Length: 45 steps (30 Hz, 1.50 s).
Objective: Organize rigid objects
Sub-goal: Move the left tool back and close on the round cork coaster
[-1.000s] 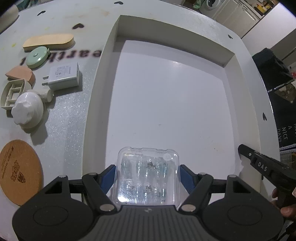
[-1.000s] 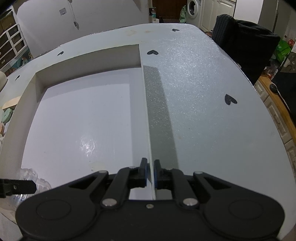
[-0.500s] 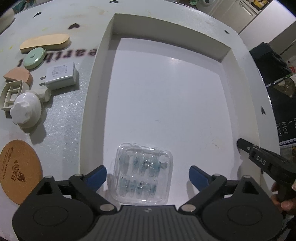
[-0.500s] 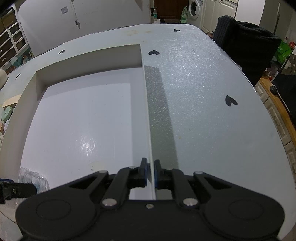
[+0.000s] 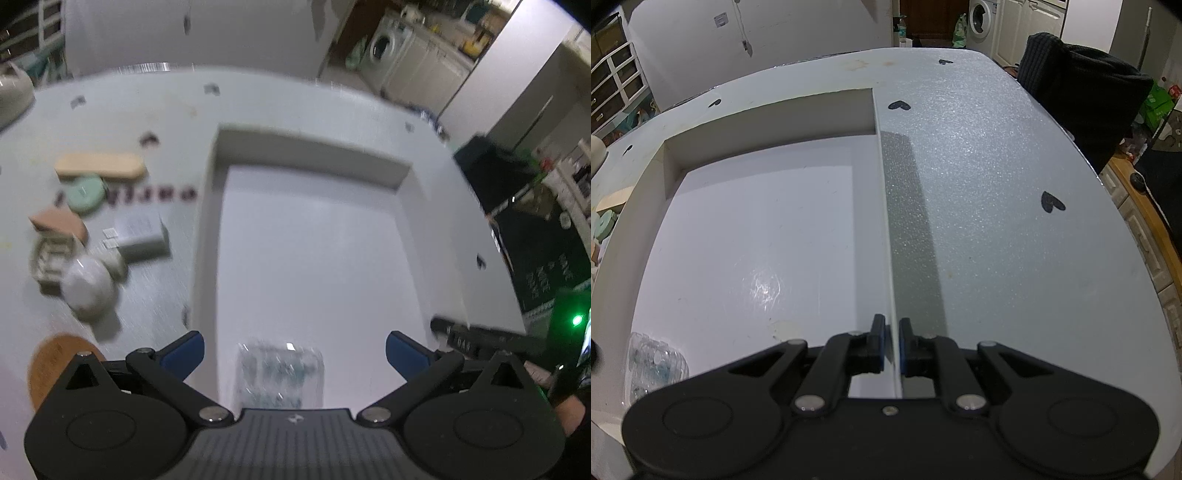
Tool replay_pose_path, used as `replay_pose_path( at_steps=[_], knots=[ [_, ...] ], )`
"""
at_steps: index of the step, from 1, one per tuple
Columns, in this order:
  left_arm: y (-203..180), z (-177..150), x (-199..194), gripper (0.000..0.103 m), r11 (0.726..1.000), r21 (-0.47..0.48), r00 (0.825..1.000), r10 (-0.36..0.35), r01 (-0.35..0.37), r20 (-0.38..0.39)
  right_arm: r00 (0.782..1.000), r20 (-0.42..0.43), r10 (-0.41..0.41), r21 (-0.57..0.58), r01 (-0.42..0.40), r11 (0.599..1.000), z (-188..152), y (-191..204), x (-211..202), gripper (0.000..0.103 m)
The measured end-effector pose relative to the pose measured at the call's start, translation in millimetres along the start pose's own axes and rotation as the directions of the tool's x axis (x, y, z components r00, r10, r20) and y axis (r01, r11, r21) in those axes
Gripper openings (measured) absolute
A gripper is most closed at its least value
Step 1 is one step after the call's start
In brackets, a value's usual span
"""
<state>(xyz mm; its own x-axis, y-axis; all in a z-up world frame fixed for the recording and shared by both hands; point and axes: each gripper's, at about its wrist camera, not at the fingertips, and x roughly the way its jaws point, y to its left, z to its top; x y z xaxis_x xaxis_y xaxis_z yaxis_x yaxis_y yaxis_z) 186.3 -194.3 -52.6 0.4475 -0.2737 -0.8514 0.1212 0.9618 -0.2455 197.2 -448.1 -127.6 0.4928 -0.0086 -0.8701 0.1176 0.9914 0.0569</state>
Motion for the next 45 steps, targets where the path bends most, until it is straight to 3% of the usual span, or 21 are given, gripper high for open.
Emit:
replay_pose_path(
  at_steps=[5, 10, 18, 22, 30, 33, 45],
  knots=[
    [17, 3, -25, 0.103, 0.997, 0.000, 0.991, 0.072, -0.072, 0.116, 1.000, 0.001, -0.001, -0.001, 0.001, 1.000, 0, 0, 0, 0.009],
    [50, -1, -40, 0.103, 0.990, -0.053, 0.974, 0.135, -0.127, 0.181, 1.000, 0.001, -0.001, -0.001, 0.001, 1.000, 0, 0, 0, 0.009],
    [117, -20, -31, 0.103, 0.954, -0.154, 0.948, 0.280, -0.258, 0.148, 1.000, 0.007, -0.012, -0.012, 0.012, 1.000, 0, 2, -1, 0.010],
    [137, -36, -19, 0.103, 0.939, -0.135, 0.938, 0.331, -0.317, 0.100, 1.000, 0.009, -0.014, -0.014, 0.014, 1.000, -1, 3, -1, 0.010],
    [150, -73, 12, 0.103, 0.955, -0.030, 0.956, 0.294, -0.295, -0.020, 1.000, 0.012, -0.020, -0.013, 0.020, 1.000, -1, 3, -1, 0.010],
    [144, -81, 13, 0.103, 0.954, 0.022, 0.954, 0.298, -0.298, 0.010, 1.000, 0.012, -0.024, -0.012, 0.024, 1.000, -1, 3, -1, 0.010],
    [148, -70, 21, 0.103, 0.957, 0.047, 0.956, 0.281, -0.285, 0.081, 0.999, 0.014, -0.031, -0.002, 0.031, 1.000, -2, 5, -1, 0.011]
  ],
)
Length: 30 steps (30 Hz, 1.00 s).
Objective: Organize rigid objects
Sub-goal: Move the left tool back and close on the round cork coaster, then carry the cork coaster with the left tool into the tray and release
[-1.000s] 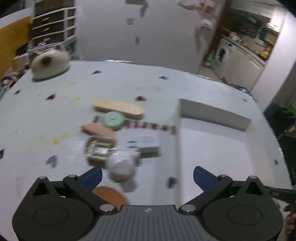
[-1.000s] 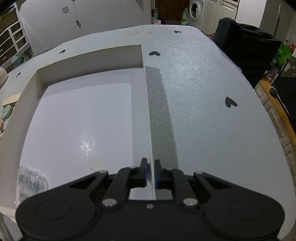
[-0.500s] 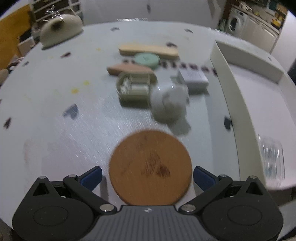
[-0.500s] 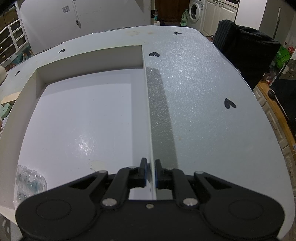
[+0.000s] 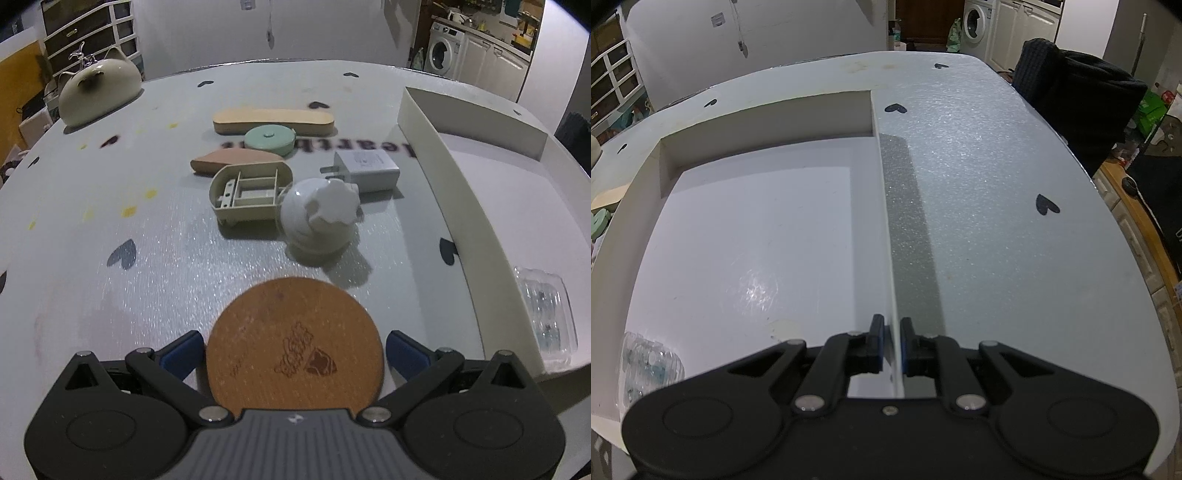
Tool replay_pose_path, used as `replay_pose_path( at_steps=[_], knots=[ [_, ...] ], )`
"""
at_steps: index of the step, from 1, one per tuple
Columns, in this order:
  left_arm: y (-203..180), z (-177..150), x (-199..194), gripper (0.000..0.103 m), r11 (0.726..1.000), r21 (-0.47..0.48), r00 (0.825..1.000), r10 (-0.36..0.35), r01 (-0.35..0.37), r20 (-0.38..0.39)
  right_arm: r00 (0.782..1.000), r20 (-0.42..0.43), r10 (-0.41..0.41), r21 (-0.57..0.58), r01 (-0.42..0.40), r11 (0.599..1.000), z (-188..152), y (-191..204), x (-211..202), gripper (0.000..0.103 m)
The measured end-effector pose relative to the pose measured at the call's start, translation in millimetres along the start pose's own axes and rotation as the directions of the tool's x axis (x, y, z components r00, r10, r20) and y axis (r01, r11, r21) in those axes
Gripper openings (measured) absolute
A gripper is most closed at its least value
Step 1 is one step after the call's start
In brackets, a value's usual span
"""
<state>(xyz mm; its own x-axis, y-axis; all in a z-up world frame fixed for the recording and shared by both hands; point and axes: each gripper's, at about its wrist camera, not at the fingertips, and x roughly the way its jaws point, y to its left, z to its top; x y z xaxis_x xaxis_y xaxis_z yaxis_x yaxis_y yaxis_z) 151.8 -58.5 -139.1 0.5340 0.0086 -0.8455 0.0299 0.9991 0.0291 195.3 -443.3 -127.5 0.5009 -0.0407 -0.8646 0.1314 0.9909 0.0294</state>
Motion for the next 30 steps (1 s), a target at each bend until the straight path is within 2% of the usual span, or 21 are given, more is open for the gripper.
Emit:
replay_pose_path(
  at_steps=[4, 13, 17, 24, 30],
  knots=[
    [3, 4, 2, 0.103, 1.000, 0.018, 1.000, -0.015, 0.015, -0.022, 1.000, 0.001, -0.001, 0.003, 0.001, 1.000, 0, 0, 0, 0.011],
    [3, -1, -4, 0.099, 0.999, 0.026, 1.000, -0.025, 0.026, -0.015, 1.000, 0.001, 0.000, 0.003, 0.000, 1.000, 0, -1, 0, 0.011],
    [5, -2, -8, 0.099, 0.999, -0.023, 0.999, -0.042, 0.042, -0.005, 1.000, 0.001, 0.002, 0.004, -0.002, 1.000, 0, -1, 1, 0.011],
    [0, 19, -36, 0.099, 0.996, -0.045, 0.993, -0.076, 0.081, 0.091, 1.000, 0.002, 0.003, -0.001, -0.003, 1.000, 0, 0, 1, 0.010],
    [-26, 54, -63, 0.099, 0.988, 0.027, 0.967, -0.155, 0.152, 0.200, 1.000, 0.002, 0.014, 0.007, -0.014, 1.000, 0, -3, 1, 0.008]
  ],
)
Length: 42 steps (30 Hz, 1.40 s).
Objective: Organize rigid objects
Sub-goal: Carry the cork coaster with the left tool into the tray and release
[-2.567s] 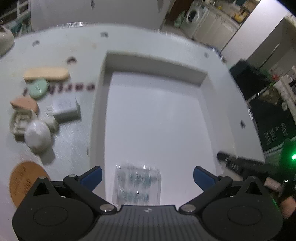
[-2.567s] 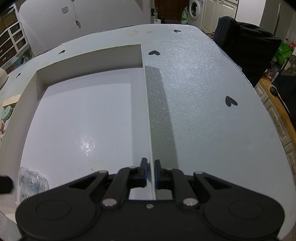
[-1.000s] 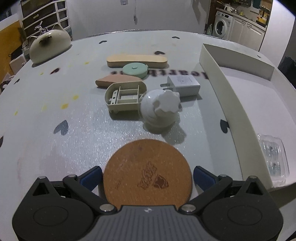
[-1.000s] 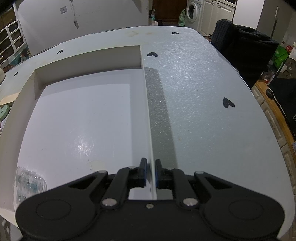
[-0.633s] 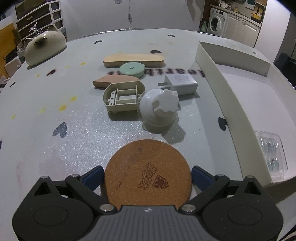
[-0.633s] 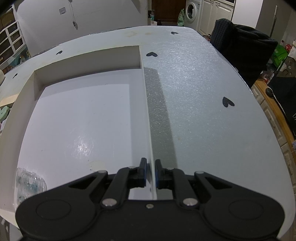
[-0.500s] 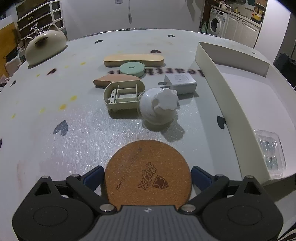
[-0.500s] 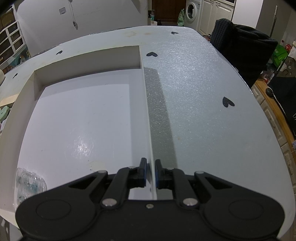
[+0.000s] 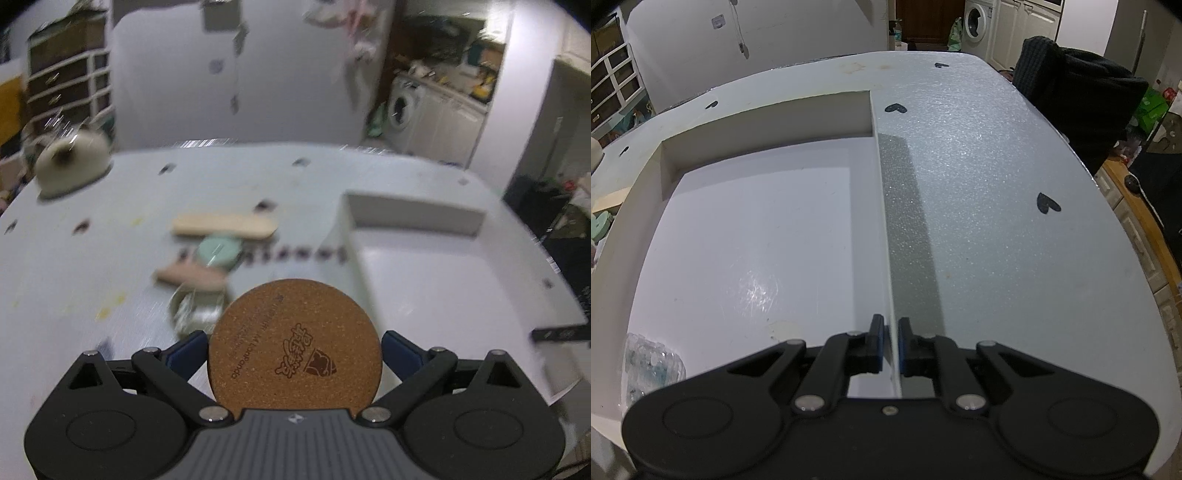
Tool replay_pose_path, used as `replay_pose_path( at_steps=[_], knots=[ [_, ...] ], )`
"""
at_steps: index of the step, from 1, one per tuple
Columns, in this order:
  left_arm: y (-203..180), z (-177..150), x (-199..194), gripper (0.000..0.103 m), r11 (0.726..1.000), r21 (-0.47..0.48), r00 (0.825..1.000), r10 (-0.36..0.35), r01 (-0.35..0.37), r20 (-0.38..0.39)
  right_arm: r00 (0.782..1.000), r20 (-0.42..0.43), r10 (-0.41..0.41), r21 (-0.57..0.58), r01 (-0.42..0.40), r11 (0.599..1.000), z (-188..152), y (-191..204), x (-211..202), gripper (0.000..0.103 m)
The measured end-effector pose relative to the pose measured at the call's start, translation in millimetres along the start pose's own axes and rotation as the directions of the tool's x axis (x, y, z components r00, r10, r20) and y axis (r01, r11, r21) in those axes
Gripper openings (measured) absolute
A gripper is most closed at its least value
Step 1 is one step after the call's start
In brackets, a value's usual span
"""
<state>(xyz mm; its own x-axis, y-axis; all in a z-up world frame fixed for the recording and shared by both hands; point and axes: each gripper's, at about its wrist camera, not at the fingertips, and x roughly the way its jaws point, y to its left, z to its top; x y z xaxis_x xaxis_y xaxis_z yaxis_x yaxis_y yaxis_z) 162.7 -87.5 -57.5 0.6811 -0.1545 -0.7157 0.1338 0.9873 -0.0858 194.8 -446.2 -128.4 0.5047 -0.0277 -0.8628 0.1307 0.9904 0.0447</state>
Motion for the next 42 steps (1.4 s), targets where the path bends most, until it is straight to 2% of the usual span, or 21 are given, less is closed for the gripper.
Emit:
replay_pose_path(
  at_steps=[4, 7, 12, 15, 21, 27, 36, 42],
  knots=[
    [-26, 22, 2, 0.099, 0.995, 0.054, 0.996, -0.083, 0.081, 0.033, 1.000, 0.001, 0.000, 0.007, 0.000, 1.000, 0, 0, 0, 0.008],
    [-50, 32, 7, 0.099, 0.983, 0.110, 0.988, -0.151, 0.147, 0.031, 1.000, 0.000, 0.004, 0.014, -0.004, 1.000, 0, -1, 0, 0.008],
    [-93, 36, 27, 0.099, 0.942, 0.205, 0.964, -0.264, 0.267, -0.043, 1.000, -0.002, 0.010, 0.030, -0.009, 0.999, 0, -3, 0, 0.008],
    [-115, 29, 42, 0.099, 0.914, 0.250, 0.947, -0.301, 0.319, -0.109, 1.000, -0.005, 0.012, 0.035, -0.012, 0.999, 1, -3, 1, 0.008],
    [-148, 11, 66, 0.099, 0.869, 0.304, 0.917, -0.339, 0.392, -0.212, 1.000, -0.011, 0.020, 0.050, -0.019, 0.999, 2, -5, 1, 0.008],
    [-169, 5, 85, 0.099, 0.838, 0.332, 0.895, -0.356, 0.433, -0.268, 0.999, -0.031, 0.028, 0.063, -0.026, 0.998, 6, -9, -3, 0.006],
    [-191, -2, 104, 0.099, 0.815, 0.300, 0.854, -0.392, 0.495, -0.342, 1.000, 0.009, 0.024, 0.088, -0.024, 0.996, 8, -9, -14, 0.005],
    [-200, -8, 112, 0.099, 0.804, 0.305, 0.838, -0.387, 0.511, -0.384, 1.000, 0.017, 0.022, 0.112, -0.024, 0.993, 7, -11, -14, 0.006]
  ],
)
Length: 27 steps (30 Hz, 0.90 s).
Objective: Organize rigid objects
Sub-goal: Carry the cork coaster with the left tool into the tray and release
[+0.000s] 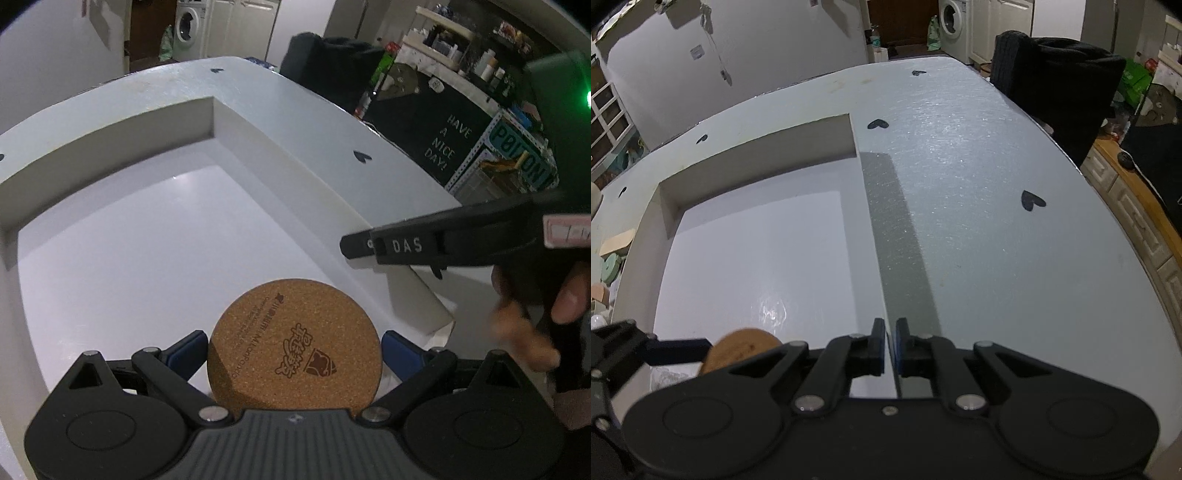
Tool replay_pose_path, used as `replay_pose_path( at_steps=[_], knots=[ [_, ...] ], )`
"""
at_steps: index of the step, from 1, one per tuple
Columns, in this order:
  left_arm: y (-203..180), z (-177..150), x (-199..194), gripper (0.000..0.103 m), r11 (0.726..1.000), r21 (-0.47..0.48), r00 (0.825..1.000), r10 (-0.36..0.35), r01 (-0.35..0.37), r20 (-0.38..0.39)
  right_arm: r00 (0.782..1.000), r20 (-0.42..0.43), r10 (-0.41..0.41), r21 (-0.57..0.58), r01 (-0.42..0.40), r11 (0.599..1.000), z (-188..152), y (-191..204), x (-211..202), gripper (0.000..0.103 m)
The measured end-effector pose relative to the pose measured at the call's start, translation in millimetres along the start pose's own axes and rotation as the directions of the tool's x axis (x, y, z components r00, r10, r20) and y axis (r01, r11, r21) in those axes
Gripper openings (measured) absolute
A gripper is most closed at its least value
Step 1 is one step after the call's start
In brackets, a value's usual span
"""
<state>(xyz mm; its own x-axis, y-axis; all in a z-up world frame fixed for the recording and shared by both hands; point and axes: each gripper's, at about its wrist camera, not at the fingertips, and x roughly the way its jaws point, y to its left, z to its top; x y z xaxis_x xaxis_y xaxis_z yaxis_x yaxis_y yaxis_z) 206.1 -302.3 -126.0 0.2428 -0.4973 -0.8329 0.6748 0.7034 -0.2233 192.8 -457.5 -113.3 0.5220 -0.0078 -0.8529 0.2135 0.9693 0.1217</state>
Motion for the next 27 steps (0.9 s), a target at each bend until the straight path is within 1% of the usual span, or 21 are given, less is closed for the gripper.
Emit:
replay_pose_path(
  at_steps=[3, 7, 9, 18, 19, 27],
  knots=[
    [-2, -1, 4, 0.099, 1.000, -0.001, 1.000, 0.000, 0.000, -0.021, 1.000, -0.014, 0.008, 0.013, -0.008, 1.000, 2, -2, 0, 0.006],
    [-4, -3, 4, 0.100, 1.000, 0.000, 0.999, 0.025, -0.025, -0.041, 1.000, -0.023, -0.009, -0.009, 0.009, 1.000, 3, 2, 1, 0.006],
    [-2, -3, 2, 0.103, 1.000, -0.006, 0.999, 0.021, -0.022, -0.034, 1.000, -0.026, -0.013, -0.013, 0.012, 1.000, 4, 2, 2, 0.006],
    [-2, -6, -11, 0.103, 1.000, -0.004, 1.000, 0.004, -0.004, -0.009, 0.998, -0.061, -0.020, -0.021, 0.019, 1.000, 1, 2, 12, 0.006],
    [-2, -6, -13, 0.103, 1.000, -0.004, 1.000, 0.007, -0.007, -0.005, 0.997, -0.073, -0.020, -0.021, 0.019, 1.000, 0, 2, 15, 0.007],
    [3, -9, -31, 0.103, 0.999, -0.026, 0.998, 0.035, -0.033, 0.046, 0.997, -0.081, -0.008, -0.026, 0.006, 1.000, -2, 0, 15, 0.006]
  ],
)
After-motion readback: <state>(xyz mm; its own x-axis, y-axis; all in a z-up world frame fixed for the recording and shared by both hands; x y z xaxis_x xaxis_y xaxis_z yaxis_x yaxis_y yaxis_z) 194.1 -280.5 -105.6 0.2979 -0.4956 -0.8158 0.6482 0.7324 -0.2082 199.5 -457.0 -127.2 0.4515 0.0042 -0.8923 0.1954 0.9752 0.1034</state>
